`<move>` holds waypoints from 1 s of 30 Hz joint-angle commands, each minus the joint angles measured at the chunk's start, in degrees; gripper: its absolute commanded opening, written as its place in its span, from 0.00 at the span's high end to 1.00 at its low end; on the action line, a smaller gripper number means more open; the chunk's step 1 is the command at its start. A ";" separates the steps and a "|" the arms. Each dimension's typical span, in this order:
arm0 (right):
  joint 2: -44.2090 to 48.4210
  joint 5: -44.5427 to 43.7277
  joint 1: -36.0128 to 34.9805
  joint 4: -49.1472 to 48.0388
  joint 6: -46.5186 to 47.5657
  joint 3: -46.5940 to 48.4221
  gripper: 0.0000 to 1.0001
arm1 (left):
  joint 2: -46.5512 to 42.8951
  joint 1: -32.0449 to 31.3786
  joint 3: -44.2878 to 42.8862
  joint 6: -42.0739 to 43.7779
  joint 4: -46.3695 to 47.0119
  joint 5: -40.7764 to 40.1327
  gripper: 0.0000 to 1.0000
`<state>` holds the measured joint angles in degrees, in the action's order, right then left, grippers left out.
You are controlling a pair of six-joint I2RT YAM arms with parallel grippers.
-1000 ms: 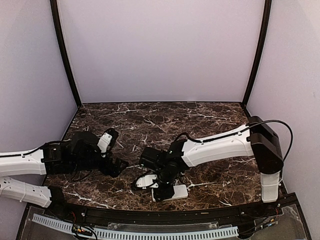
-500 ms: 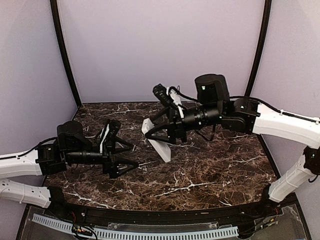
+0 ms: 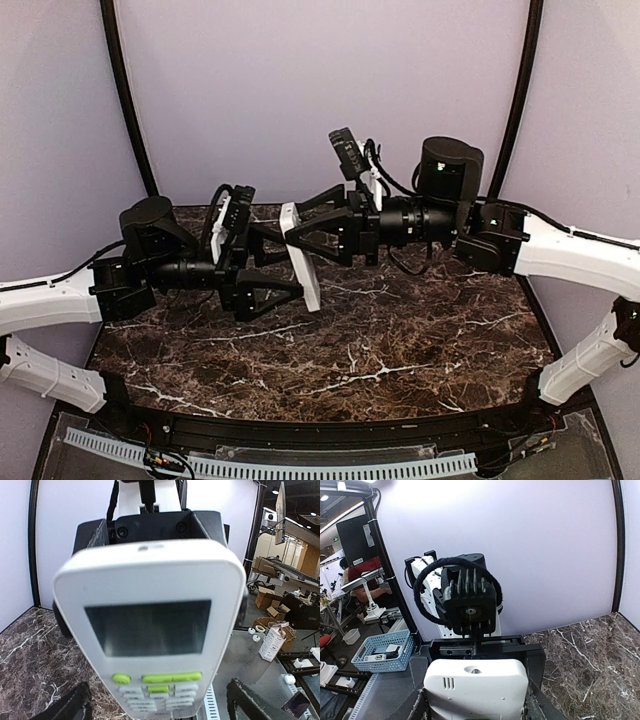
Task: Load the batteries into the remote control
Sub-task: Pass from the right arm to the left
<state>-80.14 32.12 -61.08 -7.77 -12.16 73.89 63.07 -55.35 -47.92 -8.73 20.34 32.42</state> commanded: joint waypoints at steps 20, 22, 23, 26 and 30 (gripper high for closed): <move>5.20 -17.43 0.46 10.15 0.27 -3.09 0.33 | 1.74 0.11 -4.19 2.46 -14.49 -6.47 0.80; 8.00 -28.05 1.89 17.03 -0.78 -3.17 0.18 | 5.15 0.15 -7.70 3.89 -27.19 -14.89 0.79; 9.09 -32.58 3.15 20.72 -1.79 -3.24 0.13 | 6.68 0.15 -10.46 4.34 -34.71 -19.82 0.79; 10.32 -44.45 7.35 33.84 -6.68 -2.38 0.06 | 17.25 0.16 -15.79 5.68 -47.11 -27.84 0.78; 11.21 -47.55 11.19 42.82 -10.34 -4.17 0.05 | 32.38 0.16 -24.75 6.39 -60.84 -30.87 0.78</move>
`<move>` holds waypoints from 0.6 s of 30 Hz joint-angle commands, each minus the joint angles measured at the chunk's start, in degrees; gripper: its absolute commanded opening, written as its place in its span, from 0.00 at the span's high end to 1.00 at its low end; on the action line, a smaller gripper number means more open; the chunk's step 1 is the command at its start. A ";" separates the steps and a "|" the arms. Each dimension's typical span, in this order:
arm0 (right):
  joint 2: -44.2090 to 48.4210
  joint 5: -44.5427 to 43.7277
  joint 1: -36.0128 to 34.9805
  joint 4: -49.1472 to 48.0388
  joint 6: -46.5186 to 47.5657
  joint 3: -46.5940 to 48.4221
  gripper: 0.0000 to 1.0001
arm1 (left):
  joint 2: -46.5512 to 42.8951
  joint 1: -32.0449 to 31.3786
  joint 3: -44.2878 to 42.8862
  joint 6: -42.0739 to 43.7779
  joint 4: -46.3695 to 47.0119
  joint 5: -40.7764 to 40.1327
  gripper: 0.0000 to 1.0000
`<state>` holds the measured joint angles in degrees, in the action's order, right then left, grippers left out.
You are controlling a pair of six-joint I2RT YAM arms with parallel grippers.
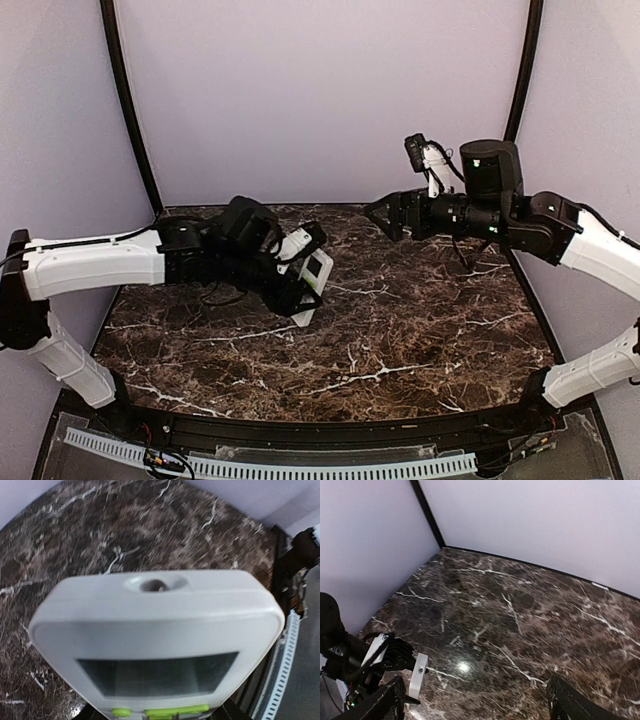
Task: Load the batteries into the remote control
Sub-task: Pass from the right arm to the left, then place the remote control at the center of the board.
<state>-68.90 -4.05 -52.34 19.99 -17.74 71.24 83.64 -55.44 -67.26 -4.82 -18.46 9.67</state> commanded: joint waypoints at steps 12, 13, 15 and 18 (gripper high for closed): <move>-0.66 -8.63 3.11 16.48 -5.62 -8.52 0.04 | 37.41 0.22 -25.65 7.11 -40.98 -7.05 0.53; -1.01 -8.61 3.18 16.63 -5.75 -8.64 0.04 | 38.82 0.24 -25.99 7.59 -41.41 -6.95 0.46; -1.63 -8.22 3.48 16.88 -5.85 -8.68 0.03 | 39.99 0.19 -26.45 8.08 -42.34 -6.30 0.20; -2.21 -8.25 4.32 17.82 -6.39 -8.47 0.02 | 39.75 0.18 -26.51 8.29 -42.49 -5.69 0.02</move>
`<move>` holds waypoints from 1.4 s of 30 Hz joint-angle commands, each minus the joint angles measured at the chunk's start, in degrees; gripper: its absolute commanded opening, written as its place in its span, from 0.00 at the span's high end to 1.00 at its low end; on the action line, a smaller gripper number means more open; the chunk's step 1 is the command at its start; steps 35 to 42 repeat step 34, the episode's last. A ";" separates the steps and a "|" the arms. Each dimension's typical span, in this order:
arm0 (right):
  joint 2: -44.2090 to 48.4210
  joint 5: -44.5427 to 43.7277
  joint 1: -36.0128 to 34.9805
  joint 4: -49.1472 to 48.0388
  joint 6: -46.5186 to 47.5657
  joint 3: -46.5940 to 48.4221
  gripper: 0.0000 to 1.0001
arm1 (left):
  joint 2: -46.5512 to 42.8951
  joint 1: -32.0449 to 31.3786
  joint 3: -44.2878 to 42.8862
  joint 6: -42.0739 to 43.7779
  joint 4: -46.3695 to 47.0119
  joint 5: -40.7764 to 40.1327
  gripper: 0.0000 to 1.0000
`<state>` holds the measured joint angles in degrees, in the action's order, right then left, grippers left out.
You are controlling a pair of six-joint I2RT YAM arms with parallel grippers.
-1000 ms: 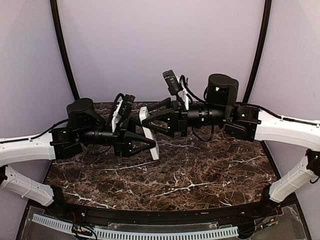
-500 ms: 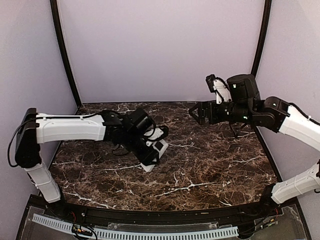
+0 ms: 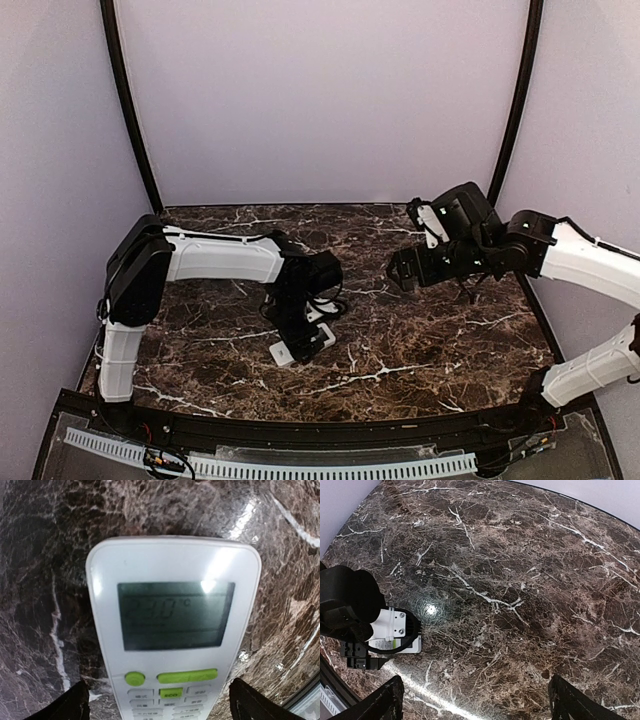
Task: Load the batteries into the remote control
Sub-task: Place the remote control at the center of the board, then reset both arms
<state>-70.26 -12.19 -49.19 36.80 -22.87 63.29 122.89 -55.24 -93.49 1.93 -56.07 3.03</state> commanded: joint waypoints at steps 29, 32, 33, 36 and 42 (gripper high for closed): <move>20.56 18.59 47.72 -36.54 -2.08 -37.07 0.01 | -66.24 41.71 57.77 -23.72 57.85 -33.61 0.01; 20.84 18.48 47.87 -36.55 -2.61 -37.57 0.02 | -65.80 42.00 58.82 -23.08 59.05 -34.44 0.01; 21.02 18.87 47.87 -36.56 -2.48 -37.71 0.02 | -65.24 42.00 58.85 -22.87 59.06 -35.16 0.01; 21.26 19.32 47.87 -36.54 -2.07 -37.77 0.02 | -65.02 41.94 58.90 -22.82 59.06 -35.53 0.01; 21.26 19.32 47.87 -36.54 -2.07 -37.77 0.02 | -65.02 41.94 58.90 -22.82 59.06 -35.53 0.01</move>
